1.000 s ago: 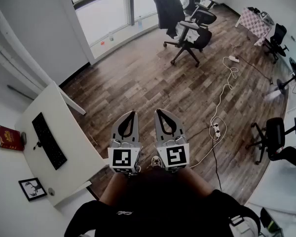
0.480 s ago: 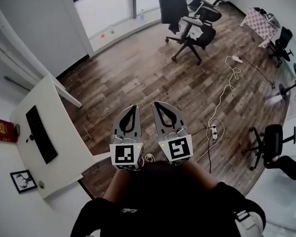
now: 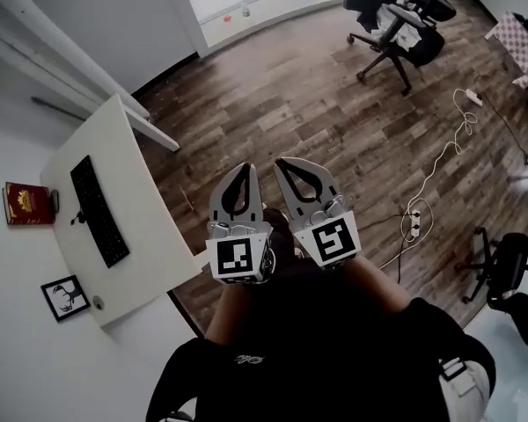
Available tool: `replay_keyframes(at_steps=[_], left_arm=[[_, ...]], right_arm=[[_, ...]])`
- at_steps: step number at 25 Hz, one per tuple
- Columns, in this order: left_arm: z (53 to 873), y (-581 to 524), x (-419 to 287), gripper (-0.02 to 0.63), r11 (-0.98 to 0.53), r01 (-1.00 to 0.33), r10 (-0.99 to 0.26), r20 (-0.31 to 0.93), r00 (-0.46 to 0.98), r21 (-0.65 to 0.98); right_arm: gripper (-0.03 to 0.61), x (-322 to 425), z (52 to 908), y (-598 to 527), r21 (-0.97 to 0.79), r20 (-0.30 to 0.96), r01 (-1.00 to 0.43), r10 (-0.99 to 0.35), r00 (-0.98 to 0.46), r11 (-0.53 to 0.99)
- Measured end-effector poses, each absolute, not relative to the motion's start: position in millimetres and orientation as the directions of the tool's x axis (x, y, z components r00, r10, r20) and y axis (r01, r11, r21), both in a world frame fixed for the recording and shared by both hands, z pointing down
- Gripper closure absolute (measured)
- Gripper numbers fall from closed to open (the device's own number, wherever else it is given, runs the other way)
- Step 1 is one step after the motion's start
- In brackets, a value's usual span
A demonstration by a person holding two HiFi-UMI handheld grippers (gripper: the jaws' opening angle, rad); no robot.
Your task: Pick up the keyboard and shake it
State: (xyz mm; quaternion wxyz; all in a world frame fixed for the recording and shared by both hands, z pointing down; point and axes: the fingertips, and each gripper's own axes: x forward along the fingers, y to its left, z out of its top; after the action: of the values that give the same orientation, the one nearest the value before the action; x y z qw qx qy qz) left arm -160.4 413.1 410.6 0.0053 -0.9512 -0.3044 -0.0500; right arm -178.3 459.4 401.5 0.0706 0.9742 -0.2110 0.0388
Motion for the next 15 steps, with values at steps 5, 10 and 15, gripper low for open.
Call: replay_keyframes(at_steps=[5,10,15], left_arm=[[422,437,-88,0.612,-0.779,0.621,0.627,0.106,0.772,0.083],[412,440,-18,0.612,-0.745,0.666,0.667,0.098,0.739,0.044],[417,407,45,0.612,-0.78,0.625,0.624,0.123,0.771,0.037]], right_arm=[[0.557,-118,412,479,0.201,0.17,-0.392,-0.362,0.916,-0.898],[0.557,-38,400,484,0.193,0.164,-0.359,-0.331,0.929,-0.913],[0.557,29,404,459,0.188,0.174,-0.439,-0.41,0.895,-0.879]])
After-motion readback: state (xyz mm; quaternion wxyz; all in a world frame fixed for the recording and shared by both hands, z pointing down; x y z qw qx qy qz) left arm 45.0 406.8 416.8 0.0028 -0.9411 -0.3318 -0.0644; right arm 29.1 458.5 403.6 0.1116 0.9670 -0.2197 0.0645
